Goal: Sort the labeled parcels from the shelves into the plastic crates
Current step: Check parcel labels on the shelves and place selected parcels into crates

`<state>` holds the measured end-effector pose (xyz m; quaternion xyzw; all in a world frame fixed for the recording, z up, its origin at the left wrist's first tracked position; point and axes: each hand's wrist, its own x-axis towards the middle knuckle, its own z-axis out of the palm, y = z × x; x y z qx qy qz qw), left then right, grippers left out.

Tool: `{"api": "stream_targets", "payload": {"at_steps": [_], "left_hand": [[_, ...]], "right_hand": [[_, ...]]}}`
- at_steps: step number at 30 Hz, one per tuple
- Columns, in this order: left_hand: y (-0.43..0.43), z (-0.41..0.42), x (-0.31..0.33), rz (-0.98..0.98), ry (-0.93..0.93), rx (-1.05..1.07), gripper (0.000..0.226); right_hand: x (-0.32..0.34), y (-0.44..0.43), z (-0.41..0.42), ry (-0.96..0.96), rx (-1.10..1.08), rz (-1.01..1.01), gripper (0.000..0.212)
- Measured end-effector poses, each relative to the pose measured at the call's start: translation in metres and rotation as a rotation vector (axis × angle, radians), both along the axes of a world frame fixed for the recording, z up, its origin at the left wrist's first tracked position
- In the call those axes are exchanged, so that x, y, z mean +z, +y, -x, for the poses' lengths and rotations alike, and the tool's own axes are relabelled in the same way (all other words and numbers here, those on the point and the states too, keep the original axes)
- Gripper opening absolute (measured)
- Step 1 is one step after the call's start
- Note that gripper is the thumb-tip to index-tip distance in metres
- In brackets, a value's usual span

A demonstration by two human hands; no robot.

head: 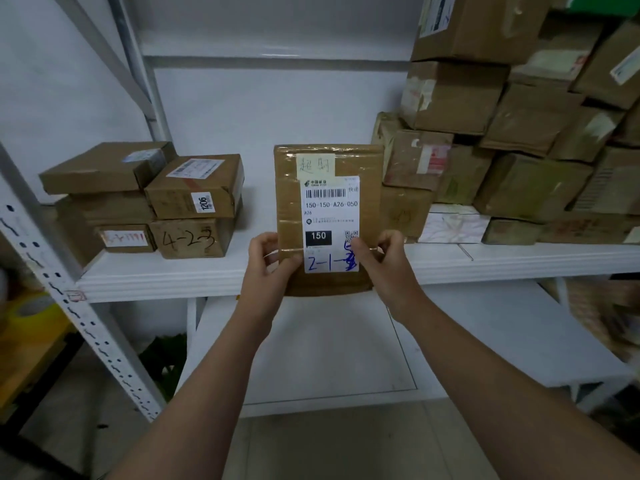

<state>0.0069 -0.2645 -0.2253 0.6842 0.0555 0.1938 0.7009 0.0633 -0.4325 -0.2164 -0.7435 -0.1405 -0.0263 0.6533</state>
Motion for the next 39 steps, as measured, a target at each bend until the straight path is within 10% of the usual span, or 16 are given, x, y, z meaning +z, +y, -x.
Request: {"api": "stream_targets", "payload": {"at_steps": [39], "left_hand": [[-0.011,0.033,0.011,-0.275,-0.109,0.182,0.023]], "right_hand": [[-0.009,-0.003,0.054,-0.020,-0.083,-0.205,0.024]]}}
